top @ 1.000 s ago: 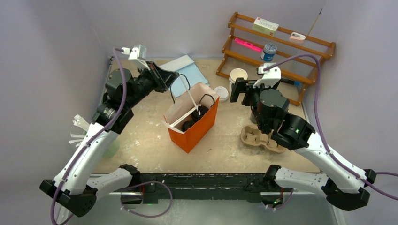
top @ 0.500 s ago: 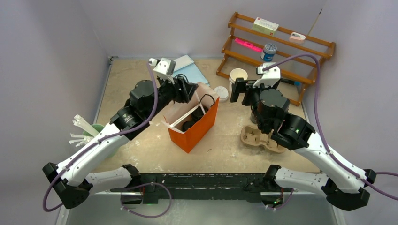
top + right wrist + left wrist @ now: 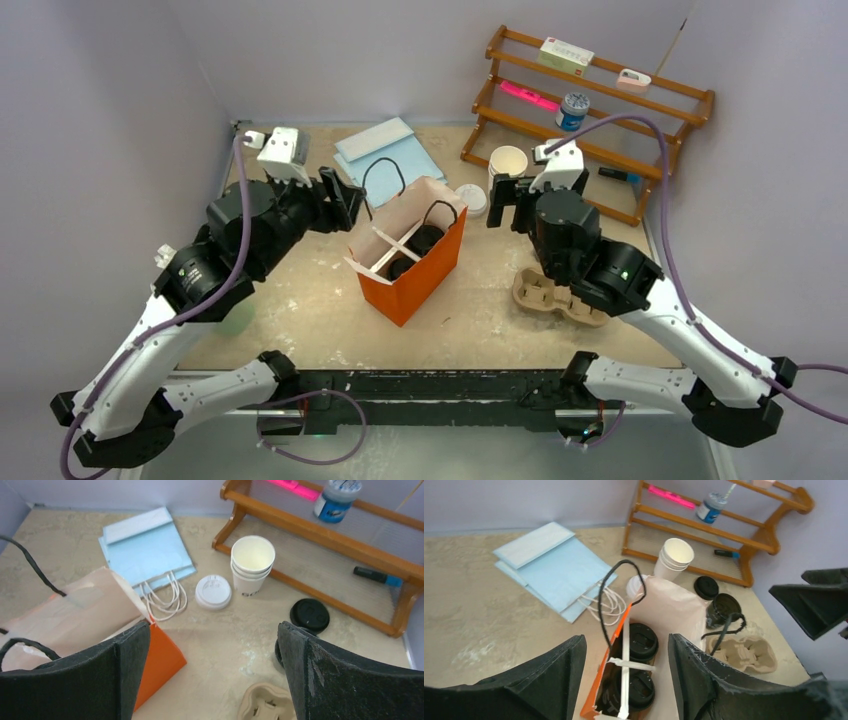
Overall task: Pack the takeout coffee
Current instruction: Place the straw in the takeout bag, then reset both arms
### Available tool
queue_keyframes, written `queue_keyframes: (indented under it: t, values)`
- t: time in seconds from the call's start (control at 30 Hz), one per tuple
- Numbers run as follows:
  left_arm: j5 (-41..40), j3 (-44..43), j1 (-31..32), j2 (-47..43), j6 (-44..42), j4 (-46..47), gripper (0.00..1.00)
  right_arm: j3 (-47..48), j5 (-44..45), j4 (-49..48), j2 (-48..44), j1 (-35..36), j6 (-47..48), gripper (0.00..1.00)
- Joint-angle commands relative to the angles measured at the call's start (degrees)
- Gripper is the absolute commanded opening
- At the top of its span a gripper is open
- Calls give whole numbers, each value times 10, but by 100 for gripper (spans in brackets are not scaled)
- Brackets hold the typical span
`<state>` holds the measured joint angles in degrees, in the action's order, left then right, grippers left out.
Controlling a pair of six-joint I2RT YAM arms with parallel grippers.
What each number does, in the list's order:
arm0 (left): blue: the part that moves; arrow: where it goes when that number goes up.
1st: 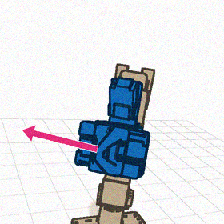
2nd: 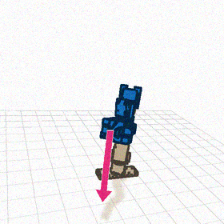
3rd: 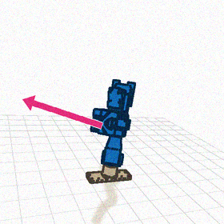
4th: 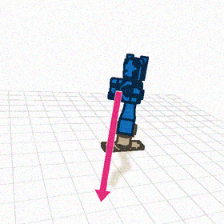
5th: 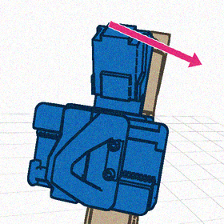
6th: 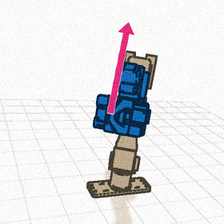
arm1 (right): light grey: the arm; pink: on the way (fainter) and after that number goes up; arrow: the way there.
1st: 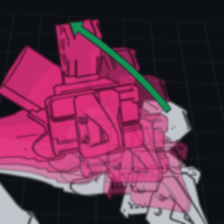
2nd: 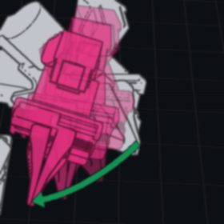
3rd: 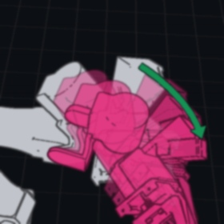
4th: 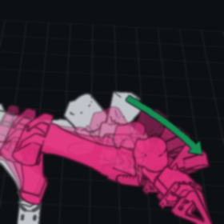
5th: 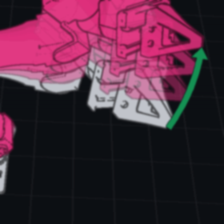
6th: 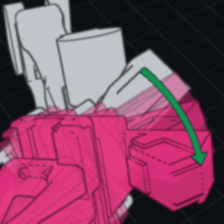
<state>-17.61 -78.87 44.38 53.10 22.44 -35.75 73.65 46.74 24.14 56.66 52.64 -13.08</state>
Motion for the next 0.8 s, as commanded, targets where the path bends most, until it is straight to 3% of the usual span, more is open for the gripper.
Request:
queue_keyframes:
  t: [0.0,0.1,0.2,0.3,0.5,0.6,0.63,0.77]
  values:
    - [-91,-27,0,24,68,-117,63,12,-58,73,19,-31,-80,99]
    - [-142,4,-5,9,115,-122,63,-17,-126,52,10,-96,-99,99]
    - [-121,41,-41,-1,119,-96,68,-38,-172,39,18,-169,-91,99]
    - [-35,70,-138,9,111,-75,70,-57,-217,16,26,-244,-89,98]
    - [108,111,-341,37,91,-24,71,-84,-231,17,41,-315,-127,96]
    - [137,122,-380,63,91,-13,71,-121,-239,56,31,-349,-165,96]
    - [132,129,-380,67,92,-7,71,-140,-241,62,23,-362,-177,95]
    - [129,192,-381,61,109,42,71,-202,-260,83,7,-410,-220,74]
